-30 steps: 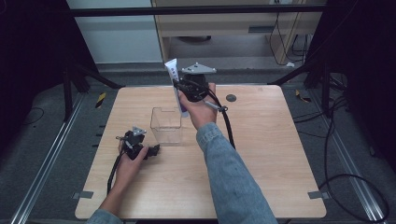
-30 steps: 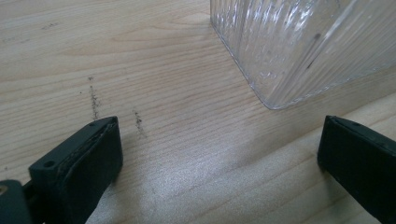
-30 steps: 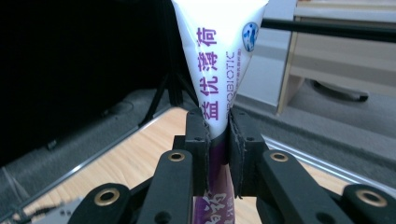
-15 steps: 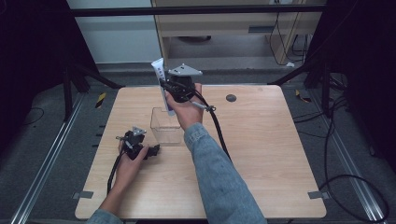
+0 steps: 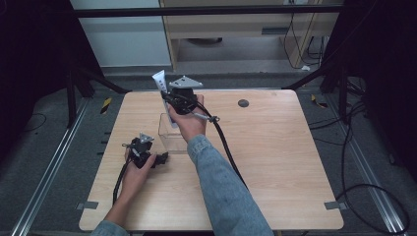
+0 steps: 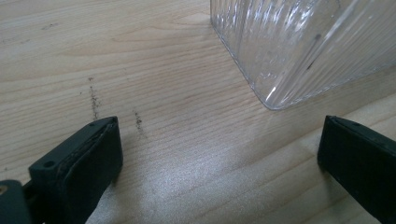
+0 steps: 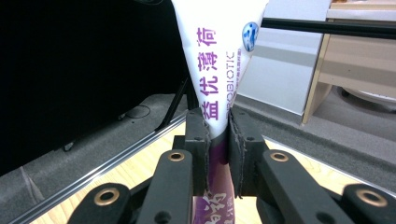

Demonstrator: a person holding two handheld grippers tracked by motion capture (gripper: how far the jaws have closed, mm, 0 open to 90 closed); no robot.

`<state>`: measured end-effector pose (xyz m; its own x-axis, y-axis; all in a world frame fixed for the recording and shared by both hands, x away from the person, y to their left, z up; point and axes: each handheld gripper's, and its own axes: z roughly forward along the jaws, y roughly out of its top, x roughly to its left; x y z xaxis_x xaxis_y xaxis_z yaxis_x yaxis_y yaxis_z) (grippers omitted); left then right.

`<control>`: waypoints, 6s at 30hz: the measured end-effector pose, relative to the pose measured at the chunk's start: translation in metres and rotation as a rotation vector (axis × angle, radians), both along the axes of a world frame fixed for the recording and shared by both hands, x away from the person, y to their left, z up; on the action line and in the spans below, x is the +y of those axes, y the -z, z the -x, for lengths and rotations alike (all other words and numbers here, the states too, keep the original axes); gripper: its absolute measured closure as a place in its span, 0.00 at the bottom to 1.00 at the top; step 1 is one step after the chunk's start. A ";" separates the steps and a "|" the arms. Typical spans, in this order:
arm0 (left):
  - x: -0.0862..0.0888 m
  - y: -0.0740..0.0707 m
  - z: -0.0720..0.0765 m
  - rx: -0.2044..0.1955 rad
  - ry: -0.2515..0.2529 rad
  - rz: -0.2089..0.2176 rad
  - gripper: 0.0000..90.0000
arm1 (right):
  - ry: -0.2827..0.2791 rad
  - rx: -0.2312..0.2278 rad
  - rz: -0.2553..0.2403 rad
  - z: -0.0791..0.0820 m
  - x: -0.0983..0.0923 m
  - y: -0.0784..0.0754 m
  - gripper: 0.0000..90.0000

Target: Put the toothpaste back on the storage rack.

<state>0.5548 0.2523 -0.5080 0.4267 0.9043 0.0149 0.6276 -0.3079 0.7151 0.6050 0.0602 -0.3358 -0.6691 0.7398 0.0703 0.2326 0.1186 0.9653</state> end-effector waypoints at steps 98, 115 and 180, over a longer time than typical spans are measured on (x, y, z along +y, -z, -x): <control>0.000 0.000 -0.001 0.000 -0.001 0.002 0.00 | 0.070 0.052 0.077 0.013 0.020 0.079 0.88; 0.000 0.000 -0.001 -0.001 -0.002 0.002 0.00 | 0.085 0.059 0.089 0.015 0.018 0.079 0.88; 0.000 0.000 -0.001 0.000 0.002 0.000 0.00 | 0.126 0.146 0.139 0.003 0.038 0.082 0.84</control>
<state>0.5558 0.2522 -0.5081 0.4281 0.9036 0.0148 0.6269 -0.3087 0.7153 0.6019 0.0980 -0.4176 -0.5609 0.8263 0.0514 0.3901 0.2090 0.8968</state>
